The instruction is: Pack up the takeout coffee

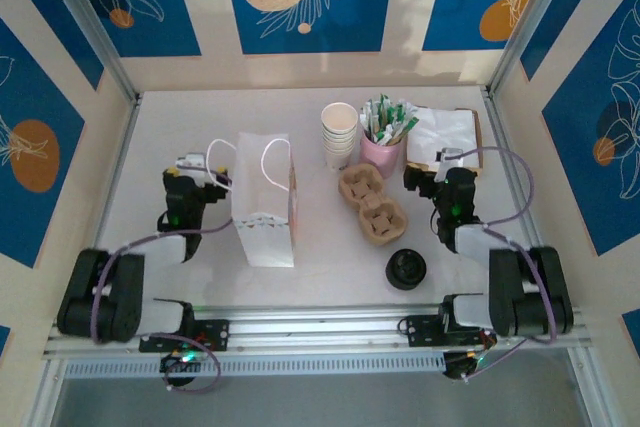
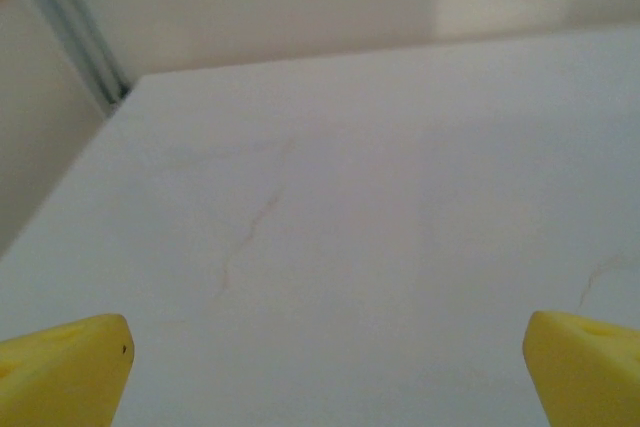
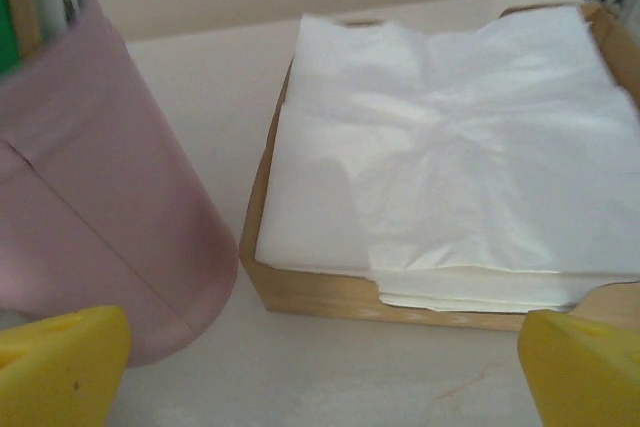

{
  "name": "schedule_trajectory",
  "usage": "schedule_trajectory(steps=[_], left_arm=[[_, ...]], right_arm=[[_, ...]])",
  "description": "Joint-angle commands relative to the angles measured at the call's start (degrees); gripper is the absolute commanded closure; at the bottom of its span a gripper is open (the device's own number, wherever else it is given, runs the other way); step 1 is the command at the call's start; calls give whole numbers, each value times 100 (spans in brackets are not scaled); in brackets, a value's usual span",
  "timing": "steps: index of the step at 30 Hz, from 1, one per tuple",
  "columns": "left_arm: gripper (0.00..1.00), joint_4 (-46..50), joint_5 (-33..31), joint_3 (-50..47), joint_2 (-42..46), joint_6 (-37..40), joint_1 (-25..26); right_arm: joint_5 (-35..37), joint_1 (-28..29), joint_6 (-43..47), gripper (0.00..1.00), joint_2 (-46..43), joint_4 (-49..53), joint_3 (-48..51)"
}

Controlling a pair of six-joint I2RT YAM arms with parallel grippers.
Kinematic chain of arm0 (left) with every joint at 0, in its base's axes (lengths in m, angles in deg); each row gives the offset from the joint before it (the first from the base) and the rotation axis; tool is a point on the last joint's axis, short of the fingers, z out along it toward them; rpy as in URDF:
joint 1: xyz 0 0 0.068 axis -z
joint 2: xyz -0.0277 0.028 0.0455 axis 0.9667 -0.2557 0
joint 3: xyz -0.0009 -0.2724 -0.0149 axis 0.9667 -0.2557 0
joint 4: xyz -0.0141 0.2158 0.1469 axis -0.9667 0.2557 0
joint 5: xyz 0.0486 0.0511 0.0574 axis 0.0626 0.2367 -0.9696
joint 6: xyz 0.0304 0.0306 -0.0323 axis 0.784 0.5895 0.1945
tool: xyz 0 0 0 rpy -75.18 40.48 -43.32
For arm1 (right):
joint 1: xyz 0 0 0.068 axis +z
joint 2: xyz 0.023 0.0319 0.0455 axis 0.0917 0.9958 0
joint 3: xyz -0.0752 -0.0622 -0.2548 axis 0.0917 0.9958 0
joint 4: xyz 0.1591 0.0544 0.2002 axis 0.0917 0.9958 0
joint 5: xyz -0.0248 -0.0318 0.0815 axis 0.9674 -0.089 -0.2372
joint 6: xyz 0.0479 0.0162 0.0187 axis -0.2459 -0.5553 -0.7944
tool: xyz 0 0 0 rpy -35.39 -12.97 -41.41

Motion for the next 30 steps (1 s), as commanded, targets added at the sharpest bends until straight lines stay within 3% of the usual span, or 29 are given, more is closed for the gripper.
schedule_trajectory(steps=[1, 5, 7, 9, 13, 16, 20, 22, 25, 30], left_arm=[[0, 2073, -673, 688, 725, -1388, -4], [0, 4855, -669, 1818, 1326, -2694, -30], [0, 6059, -989, 2278, 1547, -3309, -39], [0, 6379, -905, 2401, 1852, -3418, -93], [0, 6607, 85, 2603, 2554, -3308, -154], [0, 6793, 831, 2950, 2828, -2695, -154], [0, 7292, 1059, 3301, 2936, -2296, -153], [2, 7091, 1172, 3013, 3099, -2219, -153], [7, 6836, 1370, 2574, 3340, -2225, -162], [13, 6869, 1587, 2428, 3574, -2254, -162]], right_arm=[[615, -65, -769, 1, -862, 1937, -356], [964, -370, -2512, 1, -2063, 4527, -889], [616, -618, -2760, 1, -2683, 5096, -997], [69, -797, -2753, 1, -3211, 5322, -1135], [-442, -895, -2874, 0, -3742, 5967, -1861], [-1001, -900, -2697, 3, -3629, 6411, -2656], [-2196, -759, -2509, 10, -3220, 6719, -3638], [-2640, -524, -2445, 16, -2987, 6784, -4077], [-2623, 244, -2194, 21, -2606, 6864, -4719], [-1066, 2339, -1066, 23, -1723, 6828, -5570]])
